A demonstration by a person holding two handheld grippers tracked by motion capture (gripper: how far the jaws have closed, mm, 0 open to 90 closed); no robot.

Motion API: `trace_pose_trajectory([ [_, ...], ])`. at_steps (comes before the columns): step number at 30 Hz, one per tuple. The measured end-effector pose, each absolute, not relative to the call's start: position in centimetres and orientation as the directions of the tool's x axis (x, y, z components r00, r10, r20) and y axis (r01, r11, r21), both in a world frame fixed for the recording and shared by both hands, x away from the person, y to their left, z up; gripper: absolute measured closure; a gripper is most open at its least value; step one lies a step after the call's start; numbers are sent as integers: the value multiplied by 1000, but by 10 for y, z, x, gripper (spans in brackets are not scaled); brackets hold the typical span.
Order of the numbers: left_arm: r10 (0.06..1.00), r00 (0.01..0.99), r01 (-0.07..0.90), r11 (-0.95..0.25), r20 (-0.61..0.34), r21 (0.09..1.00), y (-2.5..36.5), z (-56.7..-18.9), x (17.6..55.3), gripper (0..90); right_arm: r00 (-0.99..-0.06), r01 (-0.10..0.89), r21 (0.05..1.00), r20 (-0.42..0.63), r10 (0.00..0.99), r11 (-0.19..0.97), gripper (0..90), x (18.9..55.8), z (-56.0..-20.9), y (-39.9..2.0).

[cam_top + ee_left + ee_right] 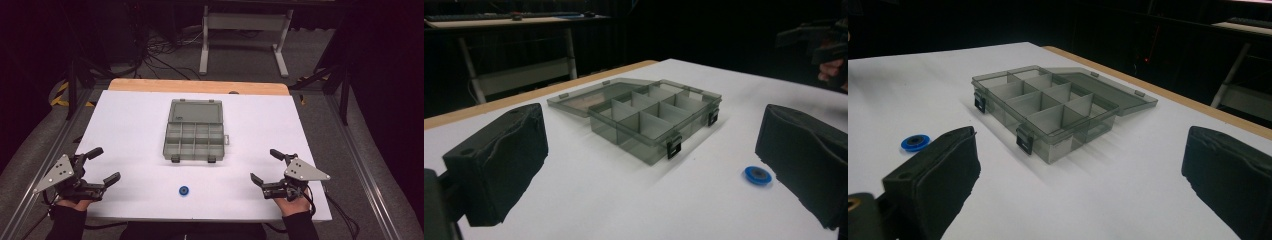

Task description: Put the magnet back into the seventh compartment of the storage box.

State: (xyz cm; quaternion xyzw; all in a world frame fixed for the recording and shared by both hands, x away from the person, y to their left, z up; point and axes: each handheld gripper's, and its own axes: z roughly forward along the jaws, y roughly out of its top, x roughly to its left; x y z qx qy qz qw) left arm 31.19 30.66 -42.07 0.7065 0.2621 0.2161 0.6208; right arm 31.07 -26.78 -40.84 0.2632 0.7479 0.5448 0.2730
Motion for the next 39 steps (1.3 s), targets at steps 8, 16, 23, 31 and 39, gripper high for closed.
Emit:
trace_pose_trajectory([
  [8, 641, 767, 106, -101, -17, 989, 307, -421, 311, 11, -718, 96, 960, -117, 686, 265, 26, 313, -408, -267],
  [16, 649, 761, 101, -111, -5, 989, 310, -420, 312, 11, -726, 92, 960, -118, 678, 266, 25, 313, -407, -265],
  [23, 650, 760, 102, -110, -6, 989, 311, -420, 312, 11, -726, 97, 960, -113, 679, 264, 26, 312, -406, -264],
  [31, 651, 759, 103, -114, -4, 988, 312, -420, 312, 11, -738, 103, 958, -106, 666, 267, 25, 314, -403, -258],
  [39, 652, 758, 105, -112, -7, 988, 311, -420, 313, 11, -777, 94, 962, -89, 623, 255, 25, 325, -389, -236],
])
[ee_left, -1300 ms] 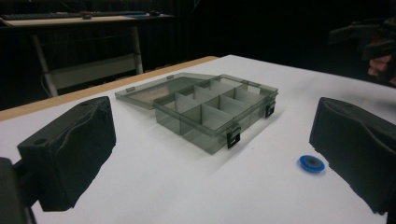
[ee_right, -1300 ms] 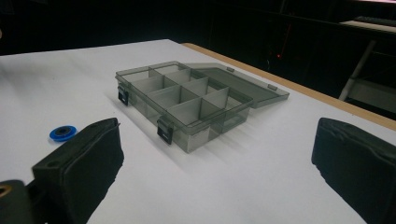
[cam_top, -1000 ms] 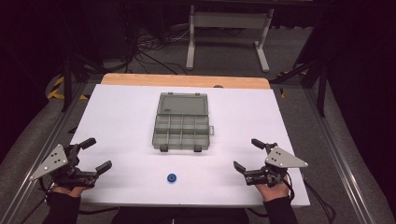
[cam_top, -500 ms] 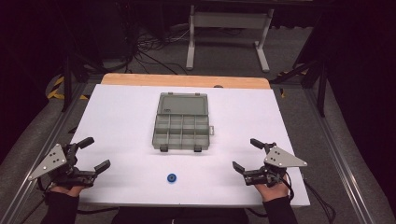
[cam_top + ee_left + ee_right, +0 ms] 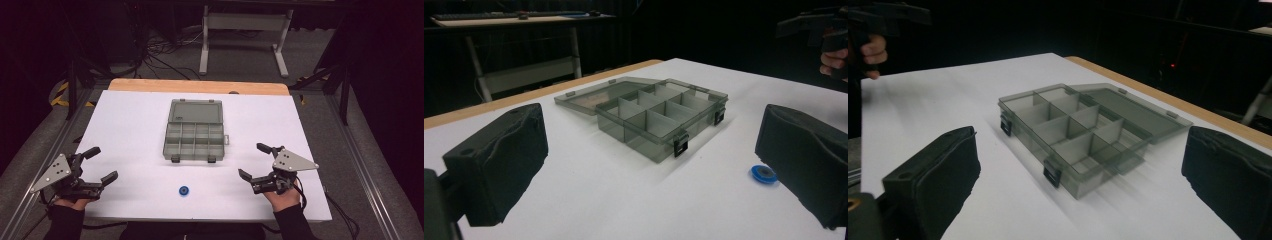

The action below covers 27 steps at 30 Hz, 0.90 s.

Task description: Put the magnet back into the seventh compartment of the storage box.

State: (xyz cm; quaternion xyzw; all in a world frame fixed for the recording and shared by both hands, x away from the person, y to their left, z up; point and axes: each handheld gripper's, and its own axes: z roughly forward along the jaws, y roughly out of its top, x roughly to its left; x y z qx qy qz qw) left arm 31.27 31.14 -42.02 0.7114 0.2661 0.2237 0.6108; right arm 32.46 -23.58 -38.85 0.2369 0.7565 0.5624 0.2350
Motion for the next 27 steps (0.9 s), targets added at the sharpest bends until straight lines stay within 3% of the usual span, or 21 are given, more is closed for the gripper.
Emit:
trace_pose_trajectory([
  [27, 649, 760, 108, -114, -8, 988, 312, -421, 313, 11, -849, 50, 957, -110, 516, 286, 4, 342, -361, -190],
])
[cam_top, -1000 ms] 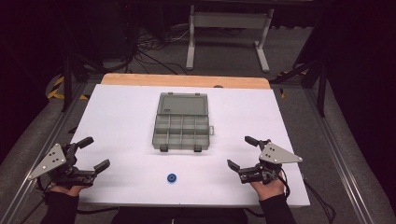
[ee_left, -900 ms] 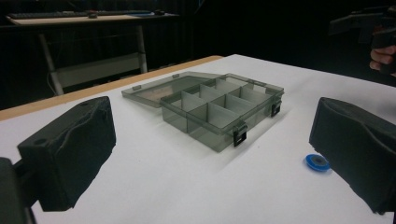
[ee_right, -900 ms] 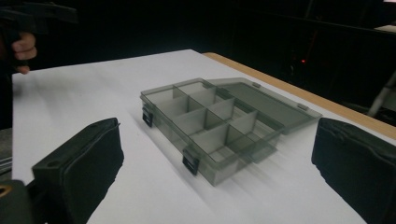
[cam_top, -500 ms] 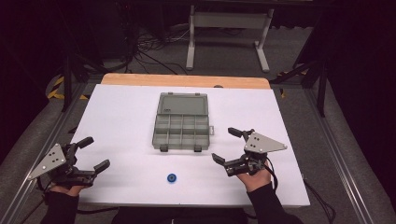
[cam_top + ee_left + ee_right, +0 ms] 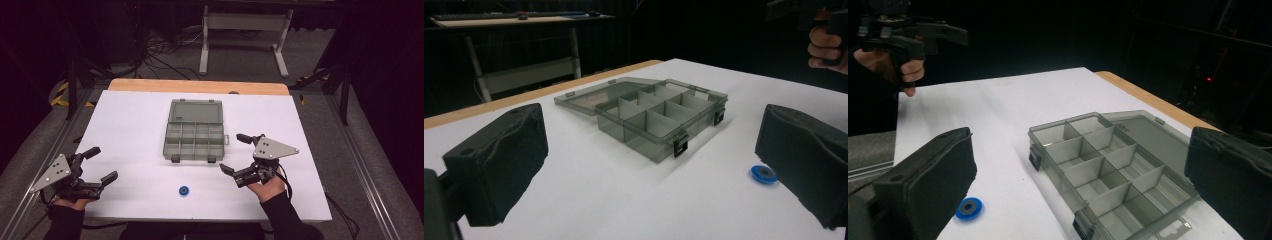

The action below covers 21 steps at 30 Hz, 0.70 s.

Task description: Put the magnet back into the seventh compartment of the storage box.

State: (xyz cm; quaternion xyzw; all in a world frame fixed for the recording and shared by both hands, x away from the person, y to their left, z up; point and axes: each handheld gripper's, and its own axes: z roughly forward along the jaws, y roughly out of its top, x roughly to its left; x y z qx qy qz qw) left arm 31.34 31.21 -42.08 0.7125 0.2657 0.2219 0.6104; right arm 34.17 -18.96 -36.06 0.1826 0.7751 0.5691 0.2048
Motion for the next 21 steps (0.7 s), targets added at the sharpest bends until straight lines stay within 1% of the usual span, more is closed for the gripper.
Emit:
trace_pose_trajectory([
  [6, 650, 760, 108, -108, -12, 988, 312, -421, 314, 11, -871, 67, 948, -97, 481, 312, 17, 345, -358, -178],
  [14, 650, 760, 107, -104, -14, 989, 312, -421, 314, 11, -899, 58, 935, -104, 426, 350, 43, 352, -355, -159],
  [21, 648, 761, 109, -107, -13, 988, 312, -421, 314, 11, -918, 55, 924, -103, 384, 379, 43, 357, -355, -143],
])
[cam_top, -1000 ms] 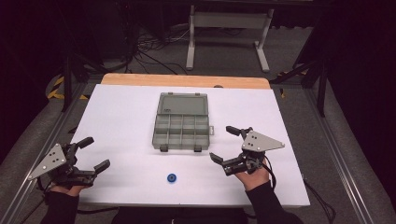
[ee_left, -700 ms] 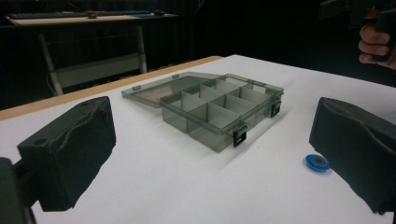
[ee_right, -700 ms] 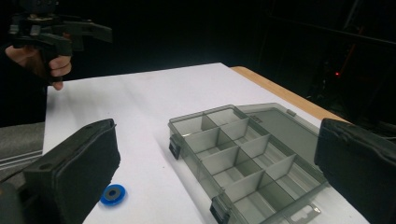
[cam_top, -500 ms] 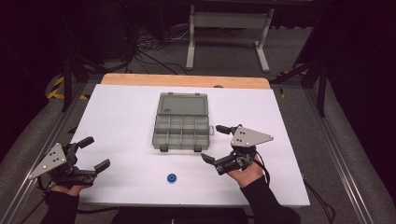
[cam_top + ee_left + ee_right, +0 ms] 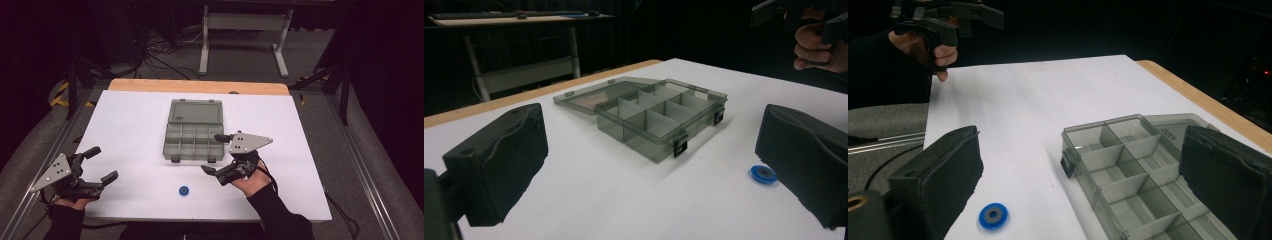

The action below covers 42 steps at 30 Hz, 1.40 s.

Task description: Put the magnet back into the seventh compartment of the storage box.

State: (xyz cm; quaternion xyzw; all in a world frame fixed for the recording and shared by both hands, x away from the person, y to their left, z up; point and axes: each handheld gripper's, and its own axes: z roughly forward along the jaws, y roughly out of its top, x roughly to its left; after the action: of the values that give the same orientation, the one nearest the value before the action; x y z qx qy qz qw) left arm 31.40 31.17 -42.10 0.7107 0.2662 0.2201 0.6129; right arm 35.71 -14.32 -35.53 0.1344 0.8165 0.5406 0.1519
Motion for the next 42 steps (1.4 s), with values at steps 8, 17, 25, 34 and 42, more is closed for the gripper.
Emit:
trace_pose_trajectory([
  [8, 649, 761, 106, -107, -11, 989, 312, -421, 314, 11, -938, 58, 914, -88, 336, 401, 61, 360, -354, -125],
  [17, 647, 762, 106, -109, -10, 988, 312, -421, 314, 11, -956, 105, 866, -47, 290, 488, 115, 369, -352, -118],
  [25, 646, 763, 107, -114, -9, 988, 311, -421, 314, 11, -964, 117, 796, -53, 261, 594, 116, 372, -353, -109],
  [34, 647, 762, 108, -110, -11, 988, 312, -421, 314, 11, -974, 127, 697, -45, 220, 705, 112, 375, -358, -94],
  [42, 648, 762, 107, -110, -10, 988, 312, -421, 314, 11, -976, 133, 655, -43, 213, 744, 110, 374, -362, -88],
])
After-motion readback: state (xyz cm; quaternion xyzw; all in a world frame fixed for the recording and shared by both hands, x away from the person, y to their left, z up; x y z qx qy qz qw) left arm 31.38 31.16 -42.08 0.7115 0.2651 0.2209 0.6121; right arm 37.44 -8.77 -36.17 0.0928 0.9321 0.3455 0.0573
